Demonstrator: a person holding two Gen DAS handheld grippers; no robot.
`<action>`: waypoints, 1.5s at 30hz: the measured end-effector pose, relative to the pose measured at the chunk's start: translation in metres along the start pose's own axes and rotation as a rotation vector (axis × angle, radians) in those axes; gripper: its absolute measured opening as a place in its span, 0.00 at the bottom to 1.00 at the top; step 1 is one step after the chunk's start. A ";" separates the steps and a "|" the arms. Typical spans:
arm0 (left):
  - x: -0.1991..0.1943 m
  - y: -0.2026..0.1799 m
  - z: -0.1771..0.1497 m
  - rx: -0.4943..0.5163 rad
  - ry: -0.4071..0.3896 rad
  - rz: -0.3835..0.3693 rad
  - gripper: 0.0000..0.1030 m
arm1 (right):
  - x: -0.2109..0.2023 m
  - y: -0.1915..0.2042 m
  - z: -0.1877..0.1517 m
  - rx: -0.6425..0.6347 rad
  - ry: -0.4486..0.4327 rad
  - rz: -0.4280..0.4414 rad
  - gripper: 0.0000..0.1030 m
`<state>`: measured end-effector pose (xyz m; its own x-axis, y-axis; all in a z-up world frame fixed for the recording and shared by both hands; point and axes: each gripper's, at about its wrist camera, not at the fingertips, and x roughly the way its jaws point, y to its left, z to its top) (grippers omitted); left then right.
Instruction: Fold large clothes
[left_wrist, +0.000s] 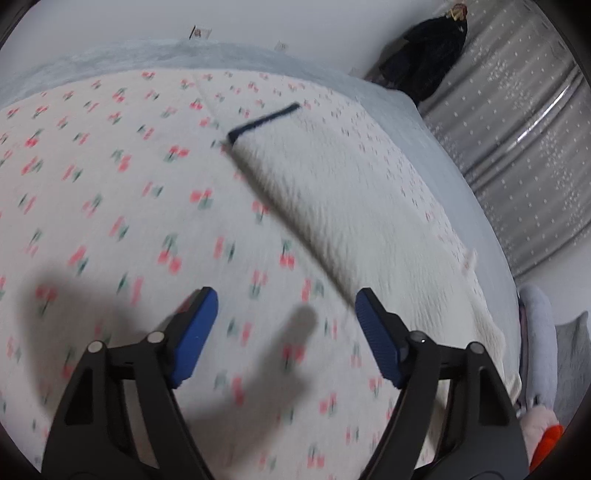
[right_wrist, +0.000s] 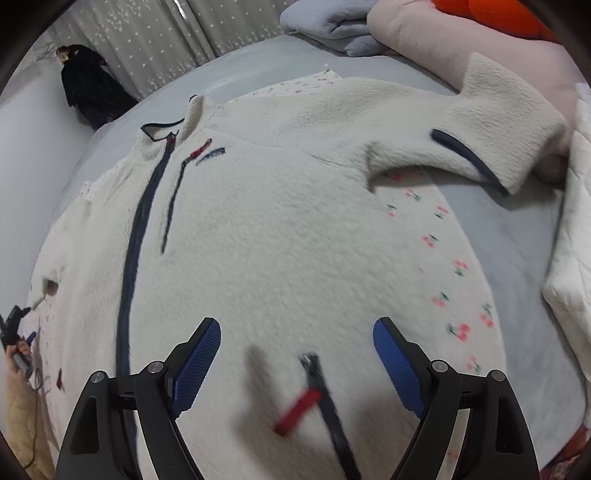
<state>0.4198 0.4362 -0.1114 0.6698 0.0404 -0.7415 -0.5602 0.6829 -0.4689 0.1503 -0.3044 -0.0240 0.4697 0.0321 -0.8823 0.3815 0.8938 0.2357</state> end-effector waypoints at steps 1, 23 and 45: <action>0.009 -0.004 0.009 0.006 -0.035 0.003 0.68 | 0.003 0.005 0.005 -0.010 -0.011 -0.005 0.85; -0.057 -0.053 0.009 0.197 -0.175 0.242 0.74 | -0.026 -0.036 0.044 0.004 -0.209 -0.082 0.84; -0.140 -0.322 -0.298 0.855 0.209 -0.196 0.77 | 0.068 -0.150 0.142 -0.076 -0.118 -0.327 0.71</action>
<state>0.3611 -0.0063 0.0004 0.5660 -0.2106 -0.7971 0.1644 0.9762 -0.1413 0.2381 -0.4999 -0.0610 0.4227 -0.3092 -0.8519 0.4687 0.8791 -0.0865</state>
